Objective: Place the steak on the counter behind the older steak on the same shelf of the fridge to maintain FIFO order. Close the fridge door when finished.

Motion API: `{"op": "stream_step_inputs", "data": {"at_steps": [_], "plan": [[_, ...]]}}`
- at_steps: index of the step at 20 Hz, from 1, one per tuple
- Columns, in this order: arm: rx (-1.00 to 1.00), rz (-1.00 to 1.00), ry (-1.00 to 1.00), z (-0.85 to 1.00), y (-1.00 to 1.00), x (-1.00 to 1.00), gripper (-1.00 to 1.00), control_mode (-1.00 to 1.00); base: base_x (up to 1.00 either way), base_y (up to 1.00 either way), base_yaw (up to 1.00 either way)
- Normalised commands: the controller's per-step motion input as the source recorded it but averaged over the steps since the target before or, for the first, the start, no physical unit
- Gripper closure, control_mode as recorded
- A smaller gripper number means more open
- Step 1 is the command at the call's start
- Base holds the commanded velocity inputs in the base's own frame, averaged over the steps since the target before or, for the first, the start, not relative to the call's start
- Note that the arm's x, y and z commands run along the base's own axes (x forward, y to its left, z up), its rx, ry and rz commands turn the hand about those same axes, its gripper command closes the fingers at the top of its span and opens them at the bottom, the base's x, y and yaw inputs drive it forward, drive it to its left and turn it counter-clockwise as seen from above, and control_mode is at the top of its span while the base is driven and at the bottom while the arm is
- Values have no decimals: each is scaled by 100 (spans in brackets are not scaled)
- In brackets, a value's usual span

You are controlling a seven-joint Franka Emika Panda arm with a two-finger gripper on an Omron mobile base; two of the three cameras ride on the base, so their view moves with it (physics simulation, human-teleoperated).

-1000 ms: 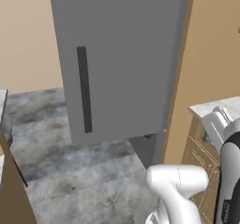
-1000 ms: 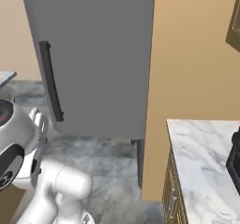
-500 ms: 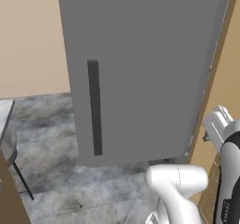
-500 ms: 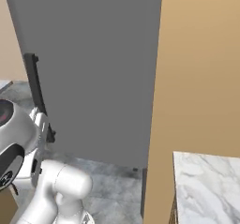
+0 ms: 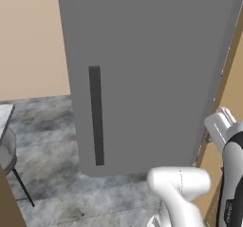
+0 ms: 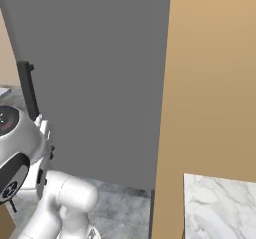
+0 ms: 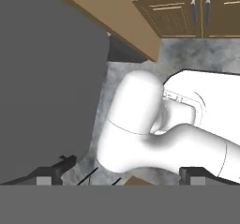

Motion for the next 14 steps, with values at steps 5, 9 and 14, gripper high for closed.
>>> {"op": "stream_step_inputs", "data": {"at_steps": [5, 9, 14], "plan": [[0, -9, -6, -2, 1, 76, -100, -100, 0, 0, 0], [0, -13, -12, 0, 0, 72, -100, -100, 0, 0, 0], [0, -21, -8, 0, 1, 44, -100, -100, 0, 0, 0]]}}
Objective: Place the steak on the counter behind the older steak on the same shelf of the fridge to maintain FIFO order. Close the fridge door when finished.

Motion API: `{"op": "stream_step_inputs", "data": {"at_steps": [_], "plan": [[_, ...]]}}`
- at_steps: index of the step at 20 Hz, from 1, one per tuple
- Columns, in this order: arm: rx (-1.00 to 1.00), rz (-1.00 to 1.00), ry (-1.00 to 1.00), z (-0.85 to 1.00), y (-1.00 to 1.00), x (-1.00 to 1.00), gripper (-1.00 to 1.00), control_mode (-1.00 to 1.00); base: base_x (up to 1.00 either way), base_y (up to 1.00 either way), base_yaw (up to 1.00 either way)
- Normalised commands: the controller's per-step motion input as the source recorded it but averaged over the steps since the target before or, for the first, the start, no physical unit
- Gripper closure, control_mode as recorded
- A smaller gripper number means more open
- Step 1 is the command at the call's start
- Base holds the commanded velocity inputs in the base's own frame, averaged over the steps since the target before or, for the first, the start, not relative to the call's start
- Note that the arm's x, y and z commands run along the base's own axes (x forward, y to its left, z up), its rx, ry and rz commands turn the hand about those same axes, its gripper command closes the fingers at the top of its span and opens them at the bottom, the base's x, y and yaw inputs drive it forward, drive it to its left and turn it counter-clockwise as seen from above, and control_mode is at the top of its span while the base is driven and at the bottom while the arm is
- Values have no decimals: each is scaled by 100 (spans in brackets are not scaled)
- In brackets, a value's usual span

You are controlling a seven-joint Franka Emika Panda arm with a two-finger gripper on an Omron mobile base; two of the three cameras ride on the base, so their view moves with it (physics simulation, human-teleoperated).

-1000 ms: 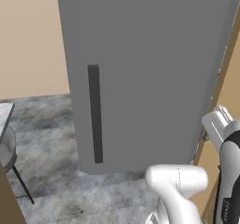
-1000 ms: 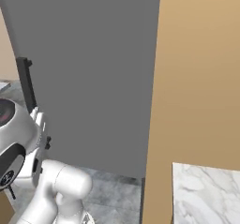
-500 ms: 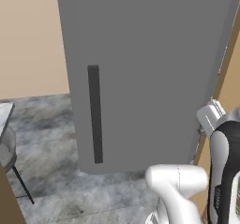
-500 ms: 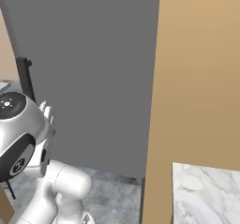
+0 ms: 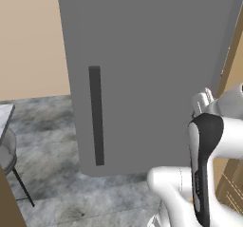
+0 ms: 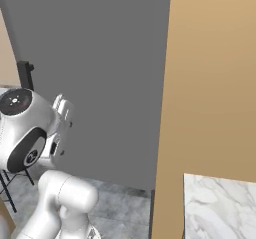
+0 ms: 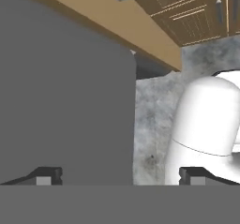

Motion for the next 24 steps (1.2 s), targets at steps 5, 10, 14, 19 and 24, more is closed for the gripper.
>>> {"op": "stream_step_inputs", "data": {"at_steps": [5, 10, 14, 19, 24], "plan": [[0, -24, -10, -5, 20, 59, -100, -100, 0, 0, 0], [0, -16, -11, -10, 13, 65, -100, -100, 0, 0, 0], [0, -17, -12, -7, 4, 50, -100, -100, 0, 0, 0], [0, -18, -3, -2, 0, 45, -100, -100, 0, 0, 0], [0, -18, -5, -10, 0, 54, -100, -100, 0, 0, 0]]}}
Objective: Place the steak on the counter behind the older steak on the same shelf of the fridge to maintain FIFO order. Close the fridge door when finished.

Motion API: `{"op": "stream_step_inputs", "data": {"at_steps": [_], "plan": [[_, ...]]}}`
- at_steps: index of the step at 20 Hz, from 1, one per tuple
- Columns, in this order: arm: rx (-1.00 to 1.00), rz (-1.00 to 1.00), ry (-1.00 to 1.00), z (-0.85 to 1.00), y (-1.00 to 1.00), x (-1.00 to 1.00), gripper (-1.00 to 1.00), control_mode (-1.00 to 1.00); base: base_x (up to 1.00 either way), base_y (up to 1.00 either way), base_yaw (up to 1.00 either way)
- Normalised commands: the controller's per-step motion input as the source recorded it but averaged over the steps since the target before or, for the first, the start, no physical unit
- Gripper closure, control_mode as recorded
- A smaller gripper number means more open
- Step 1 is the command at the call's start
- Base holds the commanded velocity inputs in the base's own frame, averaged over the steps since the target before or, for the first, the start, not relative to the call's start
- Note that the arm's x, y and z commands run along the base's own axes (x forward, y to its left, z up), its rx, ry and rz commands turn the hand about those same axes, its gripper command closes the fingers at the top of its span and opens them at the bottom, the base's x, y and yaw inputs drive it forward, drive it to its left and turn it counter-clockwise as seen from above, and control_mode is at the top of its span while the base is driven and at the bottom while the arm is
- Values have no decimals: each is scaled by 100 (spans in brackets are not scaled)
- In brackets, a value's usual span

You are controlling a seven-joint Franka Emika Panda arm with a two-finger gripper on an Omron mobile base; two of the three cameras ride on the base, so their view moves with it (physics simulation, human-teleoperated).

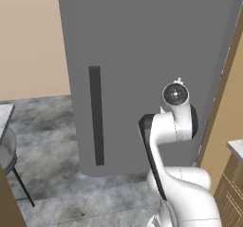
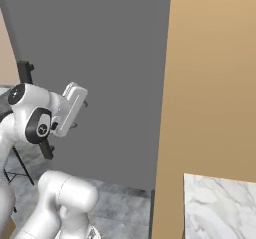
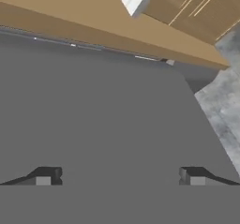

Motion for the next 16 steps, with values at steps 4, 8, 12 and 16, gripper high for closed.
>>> {"op": "stream_step_inputs", "data": {"at_steps": [4, 8, 12, 16], "plan": [[0, -18, -6, -20, 0, 65, -100, -100, 0, 0, 0], [0, -19, -9, -23, 0, 67, -100, -100, 0, 0, 0], [0, -18, -9, -30, 0, 70, -100, -100, 0, 0, 0], [0, -19, -9, -34, -3, 68, -100, -100, 0, 0, 0]]}}
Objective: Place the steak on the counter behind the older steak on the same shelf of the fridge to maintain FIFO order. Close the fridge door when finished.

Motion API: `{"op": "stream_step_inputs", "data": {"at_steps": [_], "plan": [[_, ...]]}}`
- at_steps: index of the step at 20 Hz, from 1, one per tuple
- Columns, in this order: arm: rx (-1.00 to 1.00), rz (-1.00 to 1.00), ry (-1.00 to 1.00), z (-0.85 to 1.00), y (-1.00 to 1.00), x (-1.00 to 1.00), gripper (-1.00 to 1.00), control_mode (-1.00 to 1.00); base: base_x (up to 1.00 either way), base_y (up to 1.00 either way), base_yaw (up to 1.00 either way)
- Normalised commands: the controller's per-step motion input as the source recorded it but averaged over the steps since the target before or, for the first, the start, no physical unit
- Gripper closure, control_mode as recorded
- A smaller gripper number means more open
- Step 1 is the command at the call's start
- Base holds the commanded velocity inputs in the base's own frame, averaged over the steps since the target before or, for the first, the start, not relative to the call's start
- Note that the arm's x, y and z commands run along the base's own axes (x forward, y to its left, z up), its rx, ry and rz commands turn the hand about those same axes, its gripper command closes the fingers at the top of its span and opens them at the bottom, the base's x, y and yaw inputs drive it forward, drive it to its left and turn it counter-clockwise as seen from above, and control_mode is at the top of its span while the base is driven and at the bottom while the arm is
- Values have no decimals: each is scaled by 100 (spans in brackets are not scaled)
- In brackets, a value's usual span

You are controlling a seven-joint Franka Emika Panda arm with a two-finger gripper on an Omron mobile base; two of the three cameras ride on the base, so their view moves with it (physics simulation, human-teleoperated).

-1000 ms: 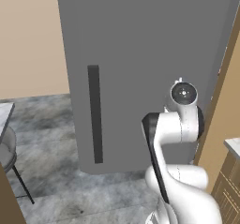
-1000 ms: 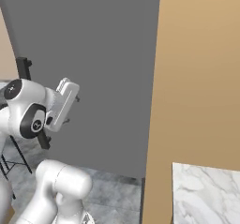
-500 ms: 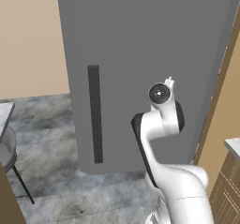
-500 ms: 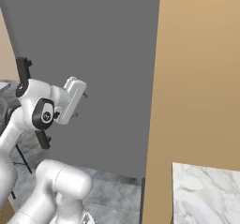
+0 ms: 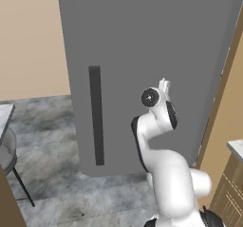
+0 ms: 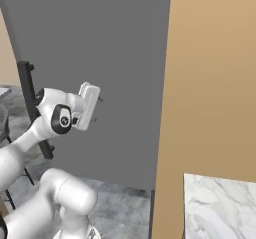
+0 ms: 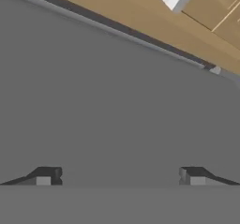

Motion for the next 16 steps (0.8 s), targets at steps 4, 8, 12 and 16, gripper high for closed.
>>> {"op": "stream_step_inputs", "data": {"at_steps": [4, 8, 12, 16], "plan": [[0, -20, -9, -27, -10, 58, -100, -100, 0, 0, 0], [0, -22, -10, -19, -21, 49, -100, -100, 0, 0, 0], [0, -23, -9, -16, -27, 46, -100, -100, 0, 0, 0], [0, -25, -9, -17, -38, 39, -100, -100, 0, 0, 0]]}}
